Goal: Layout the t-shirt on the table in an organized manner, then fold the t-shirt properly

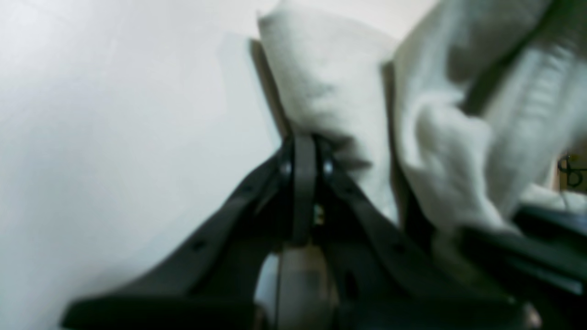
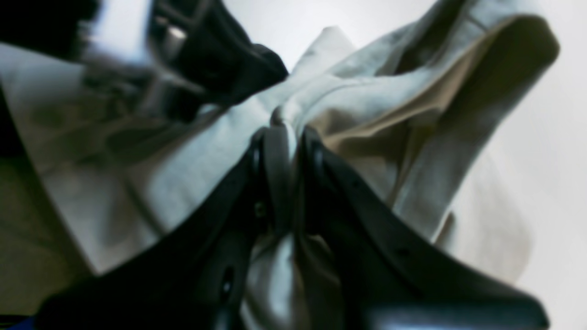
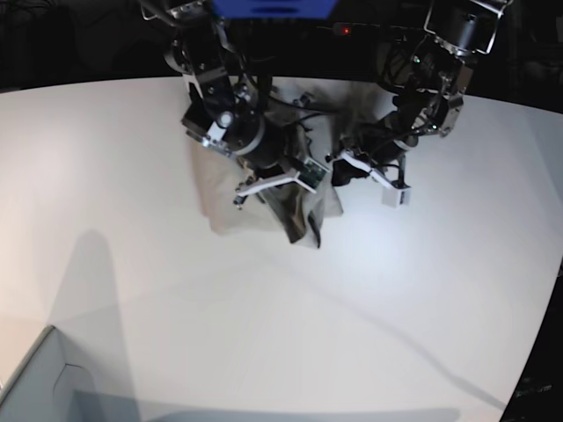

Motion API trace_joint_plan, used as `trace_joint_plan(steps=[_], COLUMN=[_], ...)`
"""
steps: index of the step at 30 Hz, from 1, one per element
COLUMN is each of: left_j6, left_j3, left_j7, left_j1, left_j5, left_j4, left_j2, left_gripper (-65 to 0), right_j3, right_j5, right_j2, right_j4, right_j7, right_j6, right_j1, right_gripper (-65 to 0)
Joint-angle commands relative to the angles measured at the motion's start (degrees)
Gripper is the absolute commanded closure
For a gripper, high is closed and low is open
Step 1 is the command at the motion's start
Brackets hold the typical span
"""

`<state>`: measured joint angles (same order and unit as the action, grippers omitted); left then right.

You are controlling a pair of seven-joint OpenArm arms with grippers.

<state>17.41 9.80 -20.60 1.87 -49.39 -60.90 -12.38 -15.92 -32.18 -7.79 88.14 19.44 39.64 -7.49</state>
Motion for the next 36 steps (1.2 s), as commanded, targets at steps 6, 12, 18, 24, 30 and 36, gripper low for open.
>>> trace_joint_plan(steps=[6, 12, 18, 24, 30, 36], left_j6=[-1.01, -0.66, -0.84, -0.57, -0.93, -0.93], left_j3=[0.0, -0.09, -0.26, -0.35, -0.53, -0.53], left_j7=[-1.33, -1.33, -1.33, -1.33, -1.33, -1.33], left_j1=[-0.15, -0.24, -0.15, 0.9, 3.45, 6.44], left_j5=[0.81, 0.73, 0.37, 0.11, 0.02, -0.24], left_j4=[-0.06, -0.15, -0.15, -2.7, -8.68, -13.95], left_j2=[-0.32, -0.41, -0.59, -0.85, -2.87, -6.21], left_gripper=[0.0, -0.1, -16.0, -37.8, -39.0, -39.1], right_j3=[-3.81, -4.96, -4.6, -4.34, -3.55, 5.77], right_j5=[0.84, 0.67, 0.58, 0.84, 0.84, 0.93], right_j2=[-0.78, -0.69, -0.25, 1.86, 4.67, 4.58], right_j4=[0.78, -2.03, -0.89, 11.51, 18.98, 19.33], right_j7=[-1.64, -1.64, -1.55, -1.55, -1.55, -1.55], right_j6=[0.36, 0.36, 0.36, 0.36, 0.36, 0.36], right_j1=[0.76, 0.85, 0.76, -2.93, -5.74, -6.18], right_gripper=[0.0, -1.5, -24.8, -35.6, -35.7, -35.7])
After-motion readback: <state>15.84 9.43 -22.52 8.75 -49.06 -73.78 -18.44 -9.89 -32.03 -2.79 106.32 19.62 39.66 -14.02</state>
